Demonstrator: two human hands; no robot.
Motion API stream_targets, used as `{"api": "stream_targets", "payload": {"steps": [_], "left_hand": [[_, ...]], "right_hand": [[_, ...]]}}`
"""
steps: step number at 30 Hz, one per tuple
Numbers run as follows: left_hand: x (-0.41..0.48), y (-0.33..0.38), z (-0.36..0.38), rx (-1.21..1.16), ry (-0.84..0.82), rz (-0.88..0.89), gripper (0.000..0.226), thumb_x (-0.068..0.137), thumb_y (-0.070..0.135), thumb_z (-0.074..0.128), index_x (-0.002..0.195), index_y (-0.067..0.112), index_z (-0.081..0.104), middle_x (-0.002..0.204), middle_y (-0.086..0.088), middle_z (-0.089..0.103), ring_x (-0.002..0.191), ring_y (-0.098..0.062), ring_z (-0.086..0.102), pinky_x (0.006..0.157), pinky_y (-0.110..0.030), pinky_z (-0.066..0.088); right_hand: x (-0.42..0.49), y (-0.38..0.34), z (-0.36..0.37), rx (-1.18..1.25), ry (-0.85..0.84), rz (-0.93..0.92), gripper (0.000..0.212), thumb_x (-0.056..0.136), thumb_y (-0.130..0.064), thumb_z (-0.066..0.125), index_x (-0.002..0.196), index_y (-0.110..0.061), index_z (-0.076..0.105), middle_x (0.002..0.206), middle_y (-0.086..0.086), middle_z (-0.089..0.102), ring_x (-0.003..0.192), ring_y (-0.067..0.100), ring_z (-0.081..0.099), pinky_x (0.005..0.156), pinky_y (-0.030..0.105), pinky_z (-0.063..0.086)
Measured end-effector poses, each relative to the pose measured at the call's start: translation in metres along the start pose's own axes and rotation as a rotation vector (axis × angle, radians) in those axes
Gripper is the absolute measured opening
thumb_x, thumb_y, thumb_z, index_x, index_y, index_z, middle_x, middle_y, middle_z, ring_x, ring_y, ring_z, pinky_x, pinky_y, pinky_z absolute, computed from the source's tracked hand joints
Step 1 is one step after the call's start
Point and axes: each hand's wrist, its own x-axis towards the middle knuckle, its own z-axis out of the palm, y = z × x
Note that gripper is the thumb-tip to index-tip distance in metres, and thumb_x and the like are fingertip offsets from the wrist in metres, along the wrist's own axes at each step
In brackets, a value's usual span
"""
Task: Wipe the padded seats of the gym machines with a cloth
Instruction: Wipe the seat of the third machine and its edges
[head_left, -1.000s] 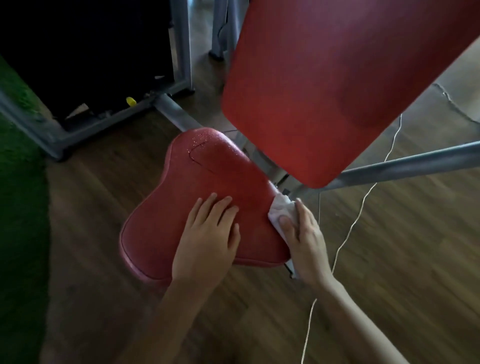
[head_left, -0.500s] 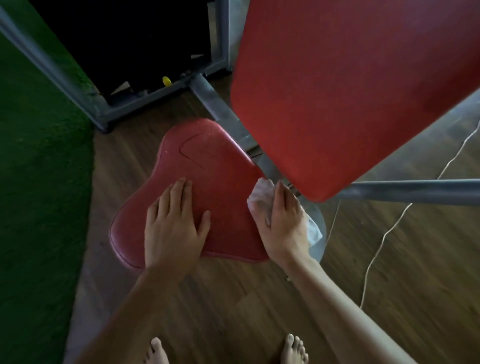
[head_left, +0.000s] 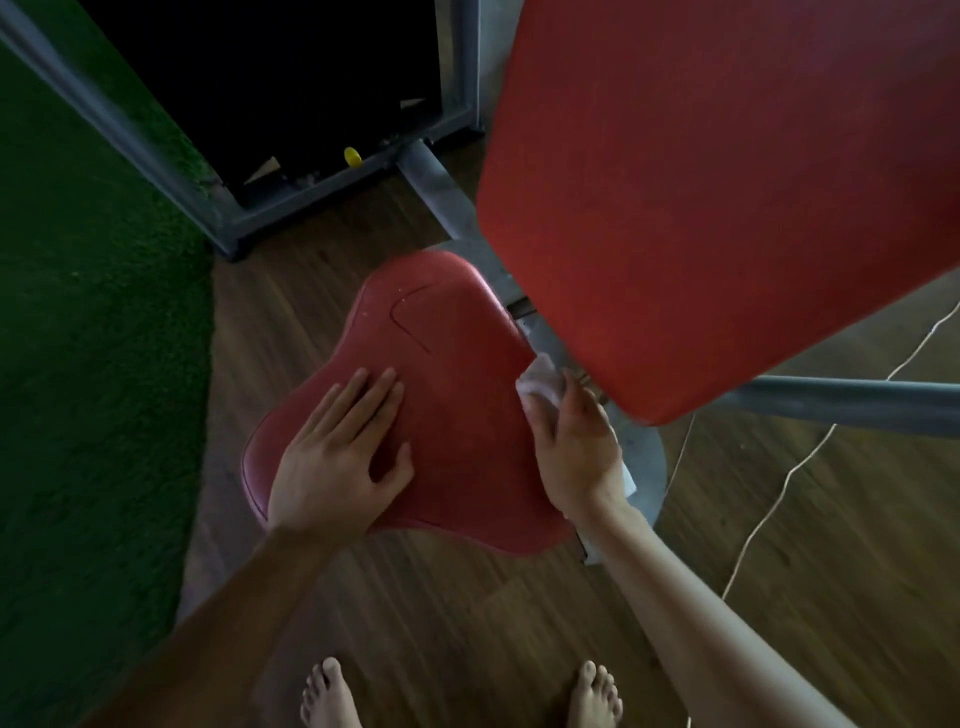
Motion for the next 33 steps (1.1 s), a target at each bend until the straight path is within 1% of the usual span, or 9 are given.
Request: {"api": "stream_targets", "payload": {"steps": [2,5,10,14,19,24,26,29,33], "left_hand": [[0.005,-0.008,0.0,-0.026,0.003,0.015,0.049,0.096,0.033,0.056,0.138,0.01,0.06,0.148,-0.003,0.053,0.142,-0.022,0.046,0.115,-0.047,0.041],[0.007,-0.013,0.0,-0.046,0.009,0.02,0.047,0.096,0.03,0.057,0.138,0.009,0.06,0.148,-0.004,0.053,0.142,-0.023,0.046,0.115,-0.046,0.041],[0.007,-0.014,-0.001,-0.056,0.027,-0.019,0.045,0.095,0.026,0.056,0.135,0.006,0.062,0.146,-0.007,0.055,0.141,-0.024,0.047,0.115,-0.046,0.041],[0.01,-0.019,-0.003,-0.071,0.01,0.002,0.045,0.096,0.026,0.055,0.136,0.006,0.062,0.146,-0.007,0.054,0.14,-0.025,0.048,0.115,-0.046,0.041],[0.011,-0.019,-0.004,-0.097,0.023,-0.015,0.044,0.094,0.025,0.056,0.134,0.008,0.063,0.145,-0.005,0.056,0.14,-0.024,0.049,0.113,-0.047,0.043],[0.012,-0.019,-0.003,-0.121,0.039,-0.022,0.043,0.092,0.024,0.059,0.132,0.009,0.065,0.144,-0.003,0.057,0.138,-0.023,0.051,0.113,-0.046,0.043],[0.013,-0.019,-0.003,-0.127,0.041,-0.028,0.043,0.091,0.023,0.061,0.132,0.009,0.066,0.144,-0.003,0.057,0.138,-0.023,0.051,0.113,-0.046,0.043],[0.013,-0.021,-0.004,-0.128,0.028,-0.033,0.044,0.091,0.023,0.063,0.133,0.01,0.065,0.145,-0.002,0.056,0.139,-0.022,0.05,0.114,-0.045,0.042],[0.015,-0.019,-0.004,-0.119,0.015,-0.042,0.046,0.09,0.027,0.063,0.133,0.01,0.065,0.145,-0.001,0.057,0.139,-0.022,0.05,0.114,-0.044,0.041]], "right_hand": [[-0.024,0.014,-0.009,0.113,-0.028,0.059,0.064,0.098,-0.06,0.036,0.146,-0.018,0.043,0.133,0.004,0.061,0.122,0.022,0.059,0.094,0.035,0.048],[-0.055,0.024,-0.017,0.199,-0.031,0.102,0.067,0.099,-0.055,0.037,0.154,-0.017,0.036,0.144,0.0,0.054,0.131,0.015,0.051,0.097,0.021,0.037],[-0.021,0.018,-0.008,0.192,-0.015,0.089,0.056,0.099,-0.056,0.046,0.144,-0.022,0.048,0.129,-0.003,0.064,0.122,0.015,0.059,0.104,0.04,0.048],[0.009,-0.001,-0.002,0.086,0.007,-0.005,0.059,0.095,-0.053,0.048,0.138,-0.013,0.054,0.123,0.009,0.069,0.115,0.027,0.064,0.099,0.039,0.05],[-0.013,0.011,-0.015,0.097,-0.081,0.031,0.069,0.091,-0.07,0.035,0.141,-0.024,0.047,0.124,-0.001,0.066,0.114,0.018,0.064,0.095,0.042,0.054],[0.0,0.0,-0.01,0.086,-0.081,0.053,0.062,0.096,-0.061,0.04,0.138,-0.016,0.049,0.128,0.005,0.063,0.118,0.023,0.062,0.099,0.042,0.052],[0.016,-0.014,-0.006,0.074,-0.091,0.022,0.055,0.099,-0.052,0.045,0.137,-0.013,0.051,0.131,0.005,0.062,0.121,0.022,0.059,0.102,0.033,0.047],[0.015,-0.02,-0.005,0.034,-0.02,-0.08,0.055,0.098,-0.053,0.047,0.132,-0.01,0.056,0.12,0.005,0.069,0.109,0.02,0.066,0.091,0.022,0.047],[-0.015,0.0,-0.017,0.04,-0.103,0.034,0.063,0.095,-0.057,0.042,0.145,-0.018,0.042,0.129,0.006,0.063,0.116,0.024,0.064,0.096,0.039,0.053]]}}
